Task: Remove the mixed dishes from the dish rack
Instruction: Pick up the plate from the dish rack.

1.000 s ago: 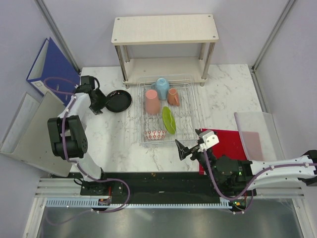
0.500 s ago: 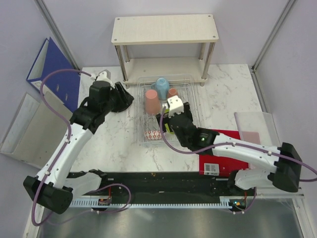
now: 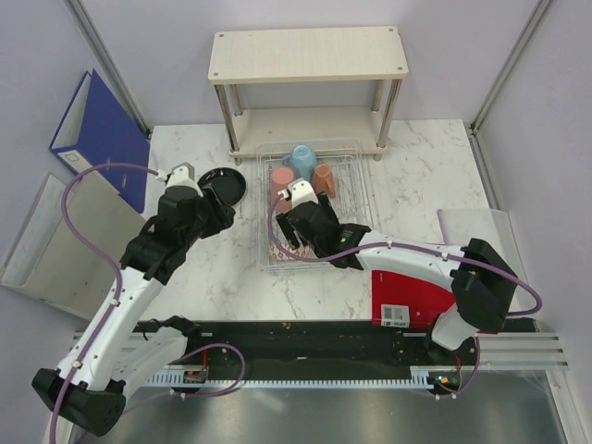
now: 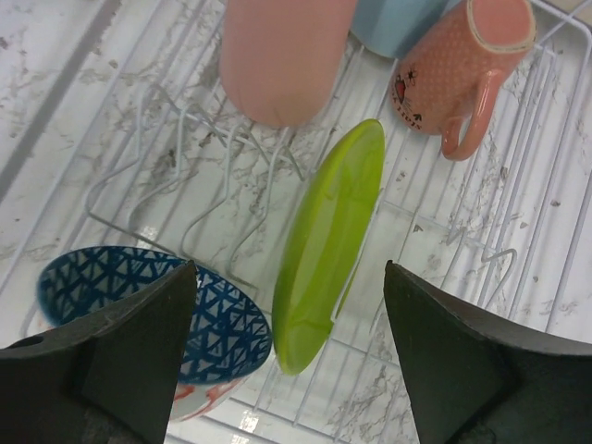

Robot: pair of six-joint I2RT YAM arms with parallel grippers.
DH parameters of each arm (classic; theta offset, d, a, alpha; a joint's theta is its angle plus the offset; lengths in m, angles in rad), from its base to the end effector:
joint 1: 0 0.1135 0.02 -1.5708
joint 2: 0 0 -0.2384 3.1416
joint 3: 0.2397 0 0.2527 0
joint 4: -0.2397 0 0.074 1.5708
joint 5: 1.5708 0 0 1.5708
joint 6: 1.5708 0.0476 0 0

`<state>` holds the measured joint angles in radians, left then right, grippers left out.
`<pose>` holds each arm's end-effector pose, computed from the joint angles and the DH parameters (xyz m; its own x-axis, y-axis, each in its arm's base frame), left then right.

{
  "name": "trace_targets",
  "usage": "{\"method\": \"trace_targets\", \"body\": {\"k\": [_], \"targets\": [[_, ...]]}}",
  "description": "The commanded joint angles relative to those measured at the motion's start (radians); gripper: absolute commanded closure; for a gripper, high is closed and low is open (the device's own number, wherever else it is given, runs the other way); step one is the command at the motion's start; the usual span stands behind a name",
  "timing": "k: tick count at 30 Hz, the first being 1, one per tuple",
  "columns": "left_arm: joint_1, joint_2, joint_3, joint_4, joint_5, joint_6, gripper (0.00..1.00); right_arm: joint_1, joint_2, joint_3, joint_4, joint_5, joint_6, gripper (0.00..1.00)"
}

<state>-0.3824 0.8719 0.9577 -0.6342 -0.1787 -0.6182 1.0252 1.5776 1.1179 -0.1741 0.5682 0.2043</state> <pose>0.1972 -0.0702 0.3138 -0.5254 -0.4034 -0.7491 -0.0957 0.9029 -0.4191 0.2088 0.2946 0.2292 -0.4015 -0.3318 -0.8537 -0.4228 0.8939 -0.1486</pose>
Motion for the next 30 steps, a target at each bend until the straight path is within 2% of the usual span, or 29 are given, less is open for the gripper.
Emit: {"method": "trace_targets", "body": {"k": [1, 4, 9, 11, 12, 14, 15, 20, 30], "targets": [[-0.003, 0.006, -0.034, 0.018, -0.048, 0.041, 0.40, -0.034, 0.038, 0.045, 0.001, -0.039, 0.037, 0.16], [-0.004, 0.009, -0.053, 0.022, -0.045, 0.035, 0.40, -0.037, 0.047, 0.039, 0.010, -0.039, 0.037, 0.27], [-0.004, 0.013, -0.073, 0.028, -0.042, 0.035, 0.41, -0.050, 0.073, 0.033, 0.018, -0.050, 0.035, 0.35], [-0.004, 0.015, -0.076, 0.027, -0.042, 0.037, 0.41, -0.054, 0.073, 0.028, 0.027, -0.063, 0.034, 0.45], [-0.003, 0.016, -0.076, 0.030, -0.042, 0.035, 0.40, -0.053, 0.070, 0.025, 0.028, -0.065, 0.032, 0.54], [-0.003, 0.018, -0.080, 0.030, -0.042, 0.035, 0.41, -0.054, 0.062, 0.022, 0.033, -0.074, 0.029, 0.64], [-0.003, 0.021, -0.080, 0.030, -0.042, 0.035, 0.41, -0.053, 0.056, 0.020, 0.036, -0.074, 0.029, 0.73], [-0.003, 0.030, -0.088, 0.034, -0.028, 0.028, 0.41, -0.054, 0.033, 0.010, 0.039, -0.085, 0.018, 0.98], [-0.004, 0.050, -0.096, 0.050, -0.013, 0.026, 0.41, -0.056, -0.128, 0.033, 0.005, -0.134, 0.006, 1.00]]}}
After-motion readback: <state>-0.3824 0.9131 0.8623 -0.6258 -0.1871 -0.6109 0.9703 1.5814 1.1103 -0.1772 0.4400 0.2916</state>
